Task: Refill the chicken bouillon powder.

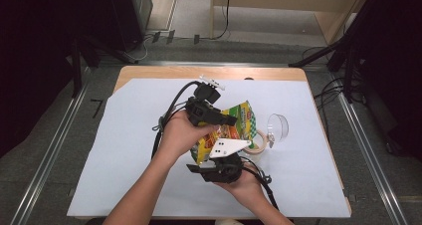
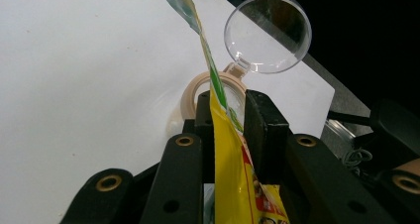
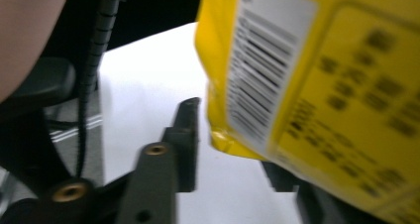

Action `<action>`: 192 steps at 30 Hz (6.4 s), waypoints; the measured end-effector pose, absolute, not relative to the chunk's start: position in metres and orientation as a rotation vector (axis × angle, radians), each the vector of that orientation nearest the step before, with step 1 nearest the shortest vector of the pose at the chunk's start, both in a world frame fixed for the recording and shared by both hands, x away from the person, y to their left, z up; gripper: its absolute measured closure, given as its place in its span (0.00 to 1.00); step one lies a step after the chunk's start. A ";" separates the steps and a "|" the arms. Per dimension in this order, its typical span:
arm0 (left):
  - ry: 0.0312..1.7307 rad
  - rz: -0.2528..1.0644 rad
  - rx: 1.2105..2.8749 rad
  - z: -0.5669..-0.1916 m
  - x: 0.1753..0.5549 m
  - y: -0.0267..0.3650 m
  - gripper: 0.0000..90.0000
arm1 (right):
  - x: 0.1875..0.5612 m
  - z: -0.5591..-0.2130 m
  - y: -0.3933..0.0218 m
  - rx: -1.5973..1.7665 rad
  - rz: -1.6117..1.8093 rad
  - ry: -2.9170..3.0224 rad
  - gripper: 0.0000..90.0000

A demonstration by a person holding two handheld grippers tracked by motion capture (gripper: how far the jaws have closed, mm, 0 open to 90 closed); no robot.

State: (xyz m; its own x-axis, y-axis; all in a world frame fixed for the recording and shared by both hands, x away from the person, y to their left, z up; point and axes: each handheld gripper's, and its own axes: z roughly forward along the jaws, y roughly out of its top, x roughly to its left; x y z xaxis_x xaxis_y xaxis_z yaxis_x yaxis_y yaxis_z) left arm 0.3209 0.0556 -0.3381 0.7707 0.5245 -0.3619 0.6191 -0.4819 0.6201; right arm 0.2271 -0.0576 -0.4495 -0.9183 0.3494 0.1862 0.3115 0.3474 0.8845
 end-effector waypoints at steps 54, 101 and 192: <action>0.869 -0.090 2.217 -0.328 0.330 0.045 0.92 | 0.240 -0.444 -0.059 0.739 1.697 2.491 0.77; 0.884 -0.109 2.274 -0.322 0.335 0.034 0.92 | 0.240 -0.439 -0.063 0.800 1.749 2.473 0.77; 0.898 -0.114 2.260 -0.324 0.339 0.034 0.92 | 0.241 -0.438 -0.063 0.797 1.729 2.471 0.77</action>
State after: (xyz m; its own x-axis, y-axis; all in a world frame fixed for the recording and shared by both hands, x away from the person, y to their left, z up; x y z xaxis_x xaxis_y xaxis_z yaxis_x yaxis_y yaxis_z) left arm 0.3390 0.0342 -0.3237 0.7568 0.5721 -0.3162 0.6331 -0.5211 0.5725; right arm 0.2413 -0.0632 -0.4379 -0.8692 0.4173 0.2652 0.3921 0.2553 0.8838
